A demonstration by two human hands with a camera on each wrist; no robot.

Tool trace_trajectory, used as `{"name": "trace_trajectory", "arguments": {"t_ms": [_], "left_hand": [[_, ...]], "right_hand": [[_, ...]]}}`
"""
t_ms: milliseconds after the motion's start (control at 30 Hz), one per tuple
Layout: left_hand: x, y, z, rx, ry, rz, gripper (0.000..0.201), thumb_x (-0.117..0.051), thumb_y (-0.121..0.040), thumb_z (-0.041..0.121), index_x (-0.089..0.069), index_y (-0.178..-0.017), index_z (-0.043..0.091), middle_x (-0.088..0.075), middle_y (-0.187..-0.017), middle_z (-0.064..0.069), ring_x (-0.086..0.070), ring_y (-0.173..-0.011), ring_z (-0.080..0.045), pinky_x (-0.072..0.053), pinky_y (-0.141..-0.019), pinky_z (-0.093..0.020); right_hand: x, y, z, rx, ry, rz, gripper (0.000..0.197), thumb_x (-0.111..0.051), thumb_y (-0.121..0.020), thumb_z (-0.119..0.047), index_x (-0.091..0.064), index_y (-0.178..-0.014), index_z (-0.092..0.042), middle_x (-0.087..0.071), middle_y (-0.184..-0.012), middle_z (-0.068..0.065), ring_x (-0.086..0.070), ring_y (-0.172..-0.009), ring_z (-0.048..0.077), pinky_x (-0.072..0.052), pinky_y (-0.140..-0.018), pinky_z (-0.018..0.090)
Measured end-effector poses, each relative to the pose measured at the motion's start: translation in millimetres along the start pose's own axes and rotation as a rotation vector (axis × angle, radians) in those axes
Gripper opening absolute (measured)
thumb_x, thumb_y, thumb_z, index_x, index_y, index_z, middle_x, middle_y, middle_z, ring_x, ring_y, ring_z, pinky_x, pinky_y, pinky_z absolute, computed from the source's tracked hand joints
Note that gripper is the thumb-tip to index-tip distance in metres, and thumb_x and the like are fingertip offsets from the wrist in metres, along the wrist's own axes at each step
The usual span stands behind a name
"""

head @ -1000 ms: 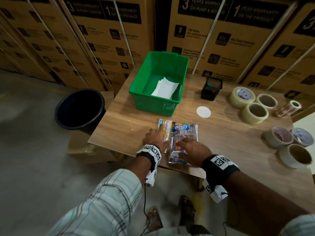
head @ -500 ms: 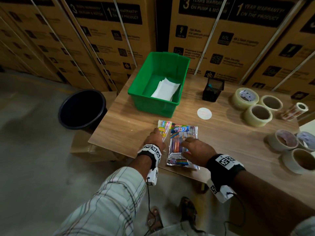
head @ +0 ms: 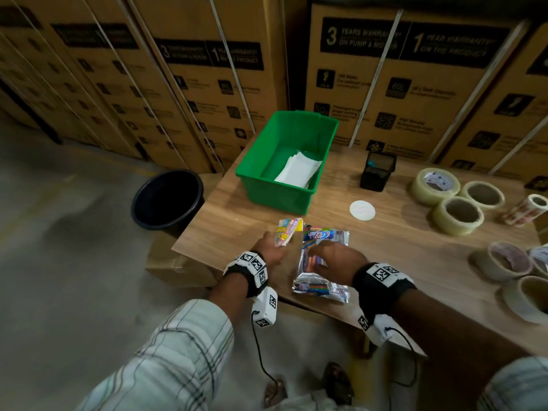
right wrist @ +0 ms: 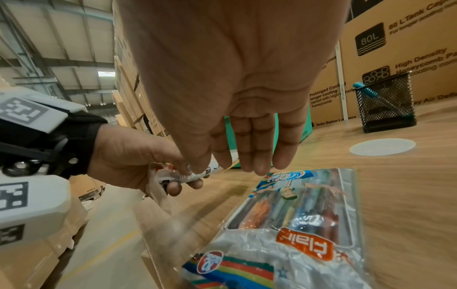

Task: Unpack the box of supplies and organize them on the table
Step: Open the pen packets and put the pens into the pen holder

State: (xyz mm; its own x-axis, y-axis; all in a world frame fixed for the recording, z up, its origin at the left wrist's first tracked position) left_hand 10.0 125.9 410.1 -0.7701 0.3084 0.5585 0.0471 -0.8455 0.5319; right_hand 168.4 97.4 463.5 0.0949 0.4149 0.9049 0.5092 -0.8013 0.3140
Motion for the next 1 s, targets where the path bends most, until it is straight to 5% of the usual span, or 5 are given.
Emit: {"name": "trace_trajectory", "arguments": {"t_ms": [167,267,467,667,1000], "left_hand": [[-32.0,1.5,21.7,-0.018,-0.078,-0.19,0.068,-0.066,-0.078,0.041,-0.039,-0.13,0.006,-0.063,-0.118,-0.014,-0.062,-0.087,-0.024,-0.052,-0.076,-0.036],[-55.4,-6.6,41.6,-0.072,-0.014,-0.251,0.1,-0.071,-0.048,0.067,-0.048,-0.128,0.013,-0.067,-0.115,-0.011,-0.068,-0.097,-0.029,-0.056,-0.086,-0.04],[-87.1,-30.6,74.7,0.027,0.22,-0.234,0.09,-0.078,-0.042,0.075,-0.062,-0.106,0.013,-0.073,-0.099,-0.012,-0.072,-0.087,-0.031,-0.059,-0.078,-0.046],[-99.6,12.0,146.1,0.085,0.517,-0.44,0.022,-0.064,-0.076,0.028,-0.059,-0.085,0.009,-0.059,-0.067,-0.01,-0.058,-0.056,-0.022,-0.048,-0.057,-0.027],[-76.3,23.1,201.6,0.076,0.734,-0.376,0.02,-0.044,-0.087,0.024,-0.043,-0.072,0.011,-0.044,-0.049,-0.004,-0.034,-0.034,-0.011,-0.025,-0.037,-0.013]], "right_hand": [[-2.1,10.0,6.2,-0.003,-0.02,-0.092,0.033,-0.054,-0.09,-0.036,-0.058,-0.118,-0.021,-0.062,-0.117,0.009,-0.058,-0.109,0.028,-0.045,-0.087,0.03],[-3.5,22.8,14.6,0.009,-0.035,-0.124,0.034,-0.057,-0.09,-0.038,-0.06,-0.118,-0.019,-0.062,-0.119,0.009,-0.059,-0.107,0.026,-0.044,-0.084,0.027],[18.5,46.4,45.3,-0.028,-0.157,0.099,0.053,-0.062,-0.083,-0.053,-0.055,-0.12,-0.016,-0.063,-0.11,0.01,-0.061,-0.097,0.027,-0.047,-0.082,0.032],[67.0,66.6,68.7,-0.055,-0.211,0.397,0.019,-0.06,-0.082,-0.035,-0.057,-0.09,-0.018,-0.062,-0.085,0.003,-0.059,-0.075,0.023,-0.045,-0.065,0.032],[149.5,95.4,81.5,-0.085,0.019,0.587,0.003,-0.053,-0.081,-0.017,-0.055,-0.08,-0.016,-0.061,-0.077,0.002,-0.057,-0.068,0.023,-0.049,-0.058,0.037]]}}
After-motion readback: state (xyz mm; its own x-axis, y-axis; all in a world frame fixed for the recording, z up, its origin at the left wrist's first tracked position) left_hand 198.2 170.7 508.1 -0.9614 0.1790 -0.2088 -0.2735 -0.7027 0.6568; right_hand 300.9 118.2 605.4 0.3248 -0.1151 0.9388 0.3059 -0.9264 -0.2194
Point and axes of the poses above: each hand's wrist, its own y-axis away from the middle knuckle, its own x-axis out of the back of the hand, z = x × y, the point moved 8 cm from there along -y, towards the middle knuckle
